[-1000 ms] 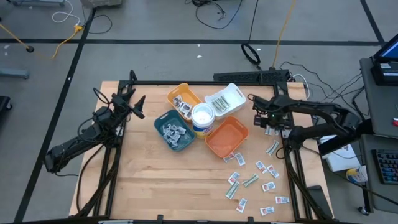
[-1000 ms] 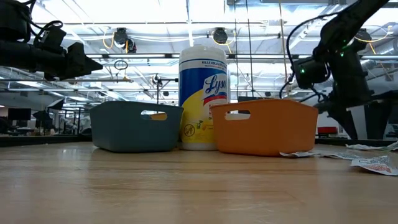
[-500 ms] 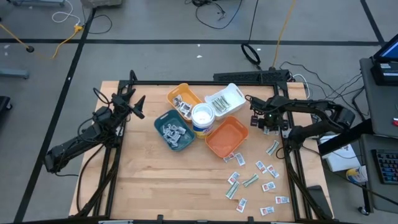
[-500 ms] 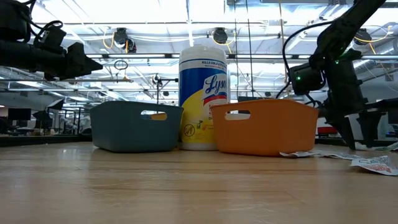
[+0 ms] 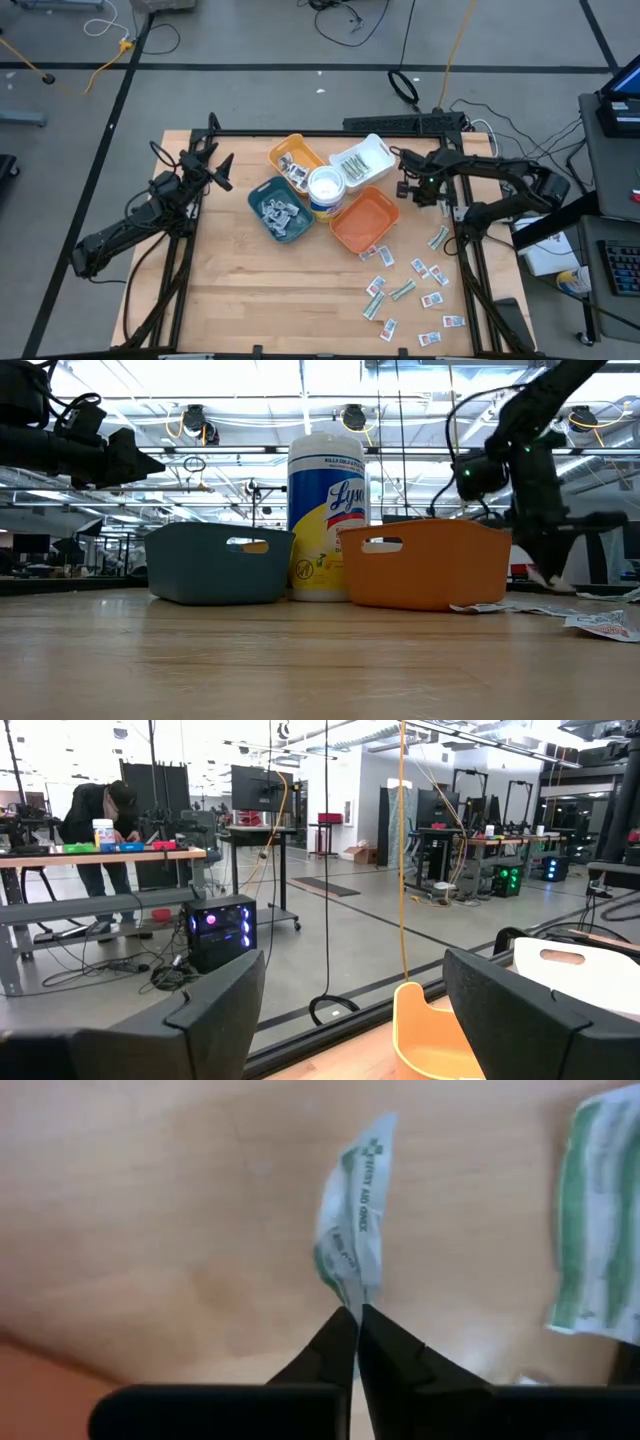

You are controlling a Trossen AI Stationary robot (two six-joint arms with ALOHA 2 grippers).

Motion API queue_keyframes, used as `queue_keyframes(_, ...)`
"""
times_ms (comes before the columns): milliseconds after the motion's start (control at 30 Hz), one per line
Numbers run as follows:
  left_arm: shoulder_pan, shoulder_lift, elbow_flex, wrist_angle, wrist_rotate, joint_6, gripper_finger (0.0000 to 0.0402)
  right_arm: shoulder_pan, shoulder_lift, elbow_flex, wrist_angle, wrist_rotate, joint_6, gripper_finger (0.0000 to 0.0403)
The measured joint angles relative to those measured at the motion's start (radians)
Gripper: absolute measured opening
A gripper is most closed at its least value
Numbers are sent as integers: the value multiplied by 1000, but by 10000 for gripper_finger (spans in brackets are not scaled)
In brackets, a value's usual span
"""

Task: Pick & Place First Aid Supplies
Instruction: Put the green bandage into the white bin

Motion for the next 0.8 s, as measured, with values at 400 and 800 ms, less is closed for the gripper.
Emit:
queue_keyframes(400, 0, 0, 0, 0, 0, 0, 308, -8, -6, 300, -366, 28, -146, 1)
queue_keyframes(800, 0, 0, 0, 0, 0, 0, 308, 0, 118, 520, -529, 32, -295, 1)
